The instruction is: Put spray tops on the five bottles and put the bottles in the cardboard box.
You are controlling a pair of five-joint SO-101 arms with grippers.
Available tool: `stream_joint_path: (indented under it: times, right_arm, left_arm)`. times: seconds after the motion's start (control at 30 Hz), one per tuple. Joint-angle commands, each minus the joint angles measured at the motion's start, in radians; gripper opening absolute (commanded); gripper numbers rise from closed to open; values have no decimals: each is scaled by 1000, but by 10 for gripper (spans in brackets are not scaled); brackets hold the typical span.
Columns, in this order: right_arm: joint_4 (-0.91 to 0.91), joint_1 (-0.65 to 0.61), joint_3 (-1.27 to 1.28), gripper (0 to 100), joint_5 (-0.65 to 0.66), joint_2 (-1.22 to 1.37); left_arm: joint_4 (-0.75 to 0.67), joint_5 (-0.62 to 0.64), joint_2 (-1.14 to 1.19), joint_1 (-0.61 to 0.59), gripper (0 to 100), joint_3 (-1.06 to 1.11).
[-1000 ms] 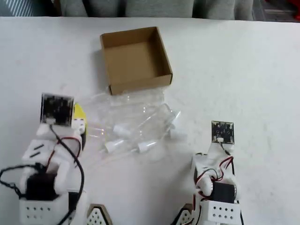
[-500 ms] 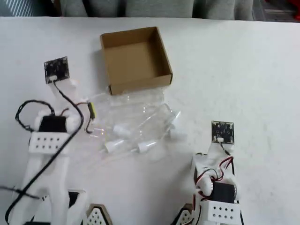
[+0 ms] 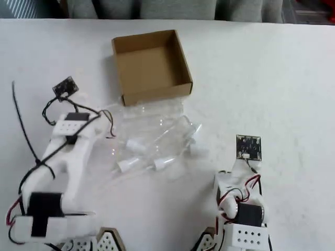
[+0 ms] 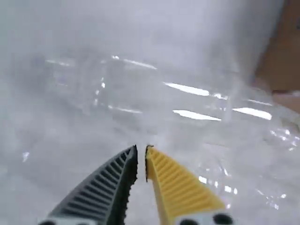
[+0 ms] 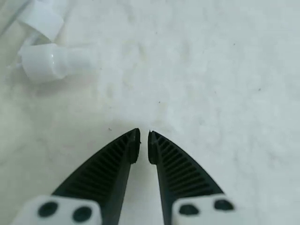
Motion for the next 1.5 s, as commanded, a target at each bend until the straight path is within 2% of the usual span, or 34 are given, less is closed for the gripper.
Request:
stream_joint_path:
  times: [0.0,0.13,0.33,0.4,0.57,0.63,0.8,0.93,1.0,1.13,1.2,1.47]
  right_arm:
    - [-4,5,9,19,-3,-8]
    - [-4,5,9,19,-3,-8]
    - [-4,5,9,19,-3,-8]
    - [-4,5,9,19,-3,-8]
    - [-4,5,9,18,-3,-8]
    - [-4,5,9,18,-3,-8]
    - [-4,5,9,18,-3,-8]
    - [-4,5,9,18,-3,-8]
    - [-4,5,9,18,-2,-8]
    - [-2,5,9,18,-2,-8]
    - [-2,5,9,18,-2,-8]
    - [8,5,9,18,-2,-8]
  left_arm:
    - [-14,23,68,-56,61,-115]
    - [-14,34,91,-97,61,-169]
    - [-23,38,96,-99,61,-232]
    - [-23,74,101,-119,61,-259]
    - [-9,91,213,-143,61,-348]
    - [37,91,254,-148,61,-393]
    - [279,91,209,-131,61,-537]
    - [334,92,145,-96,63,-592]
    - [334,120,124,-70,102,-591]
    - [334,213,127,-25,309,-588]
    - [334,247,150,-27,370,-586]
    - [331,272,348,-56,381,-597]
